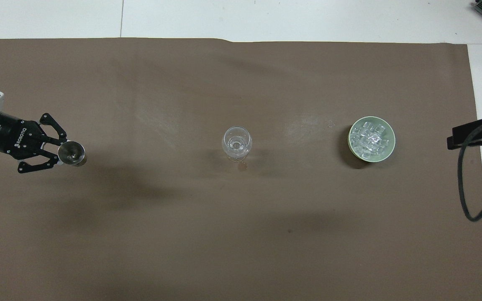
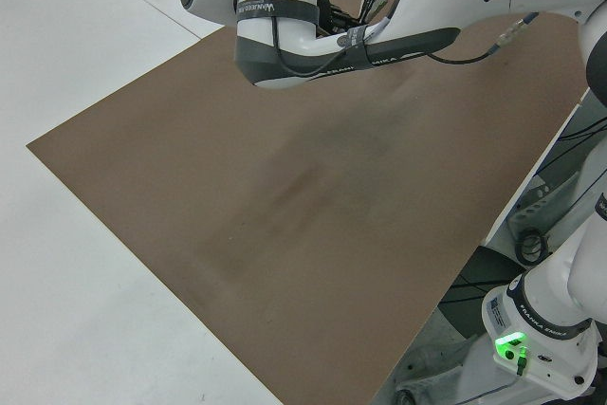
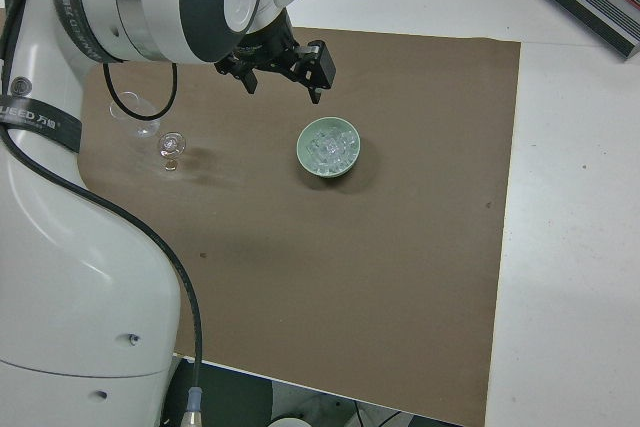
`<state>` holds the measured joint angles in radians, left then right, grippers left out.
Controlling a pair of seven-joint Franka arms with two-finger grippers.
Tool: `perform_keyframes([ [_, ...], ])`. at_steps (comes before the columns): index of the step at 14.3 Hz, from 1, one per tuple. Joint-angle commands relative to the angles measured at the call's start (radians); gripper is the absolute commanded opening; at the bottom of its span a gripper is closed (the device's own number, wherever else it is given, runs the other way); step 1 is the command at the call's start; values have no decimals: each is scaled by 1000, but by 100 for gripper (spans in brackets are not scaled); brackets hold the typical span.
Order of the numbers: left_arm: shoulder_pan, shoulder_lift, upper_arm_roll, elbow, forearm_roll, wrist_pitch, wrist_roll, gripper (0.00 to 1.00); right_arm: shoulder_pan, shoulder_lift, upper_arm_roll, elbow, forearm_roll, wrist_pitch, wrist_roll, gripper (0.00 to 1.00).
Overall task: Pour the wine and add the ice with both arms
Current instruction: 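Carry the metal cup back and set it down with the left gripper, then open the left gripper while the right gripper reaches the ice cup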
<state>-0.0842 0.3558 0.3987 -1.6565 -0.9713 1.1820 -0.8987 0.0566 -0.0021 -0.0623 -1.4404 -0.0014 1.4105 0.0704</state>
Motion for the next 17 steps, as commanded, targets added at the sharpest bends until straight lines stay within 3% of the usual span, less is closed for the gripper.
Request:
perform_keyframes([
  [1,4,28,22,-22,-56,-5,40,0,-14,2,1,14,32,-10,-14,100],
  [17,37,161,39,-124,-224,114,224,0,-20,8,9,-11,14,53,-12,100],
])
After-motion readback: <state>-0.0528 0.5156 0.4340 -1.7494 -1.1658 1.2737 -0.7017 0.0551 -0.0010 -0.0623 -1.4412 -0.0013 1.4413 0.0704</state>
